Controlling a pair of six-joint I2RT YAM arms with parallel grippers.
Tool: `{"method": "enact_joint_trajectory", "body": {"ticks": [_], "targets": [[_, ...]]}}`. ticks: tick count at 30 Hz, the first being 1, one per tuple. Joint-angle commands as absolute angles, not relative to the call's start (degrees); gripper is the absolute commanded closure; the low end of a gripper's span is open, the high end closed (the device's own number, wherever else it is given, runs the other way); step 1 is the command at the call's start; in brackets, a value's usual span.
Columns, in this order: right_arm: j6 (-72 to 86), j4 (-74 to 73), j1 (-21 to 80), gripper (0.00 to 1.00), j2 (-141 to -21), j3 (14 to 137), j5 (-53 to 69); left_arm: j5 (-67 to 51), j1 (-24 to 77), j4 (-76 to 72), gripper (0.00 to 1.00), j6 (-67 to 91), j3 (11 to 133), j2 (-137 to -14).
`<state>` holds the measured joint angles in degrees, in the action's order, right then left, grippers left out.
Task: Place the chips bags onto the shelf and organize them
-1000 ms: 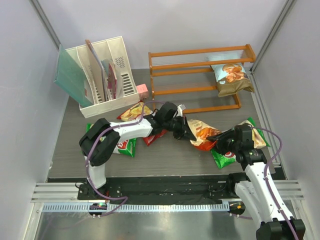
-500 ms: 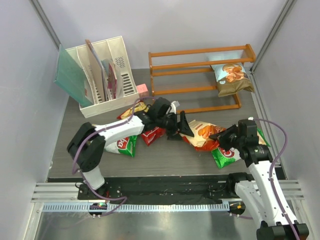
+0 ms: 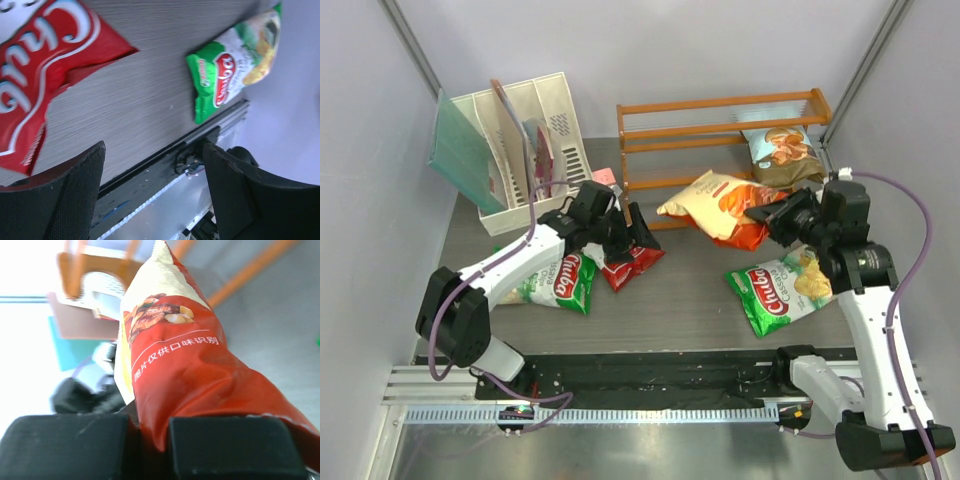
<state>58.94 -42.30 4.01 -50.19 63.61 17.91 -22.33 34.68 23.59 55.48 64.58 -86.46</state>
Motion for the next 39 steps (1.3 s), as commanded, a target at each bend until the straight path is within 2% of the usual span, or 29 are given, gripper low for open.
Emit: {"method": "enact_joint_trajectory", "body": {"ticks": [1, 14, 18, 24, 31, 39], "targets": [[57.31, -38.14, 4.13, 0.99, -54.30, 75.20, 19.69, -17.23, 33.67, 29.79, 0.21, 52.38, 65.13, -82.81], [48.88, -36.92, 2.91, 0.99, -69.23, 98.07, 11.34, -17.49, 26.37, 32.87, 0.20, 50.27, 63.37, -77.87], [47.20, -36.91, -3.50, 0.99, -76.62, 108.51, 12.48, -18.28, 25.23, 32.34, 0.20, 50.19, 63.37, -78.31], [45.62, -34.37, -11.42, 0.99, -85.94, 115.74, 12.05, -18.90, 23.82, 32.69, 0.20, 49.22, 64.34, -78.58], [46.84, -28.14, -13.10, 0.99, -92.89, 116.90, 13.62, -18.90, 21.98, 33.92, 0.20, 47.90, 63.81, -78.14], [52.55, -12.51, -13.01, 0.99, -89.83, 101.81, 8.18, -19.25, 20.92, 33.93, 0.20, 47.81, 63.37, -78.22]]}}
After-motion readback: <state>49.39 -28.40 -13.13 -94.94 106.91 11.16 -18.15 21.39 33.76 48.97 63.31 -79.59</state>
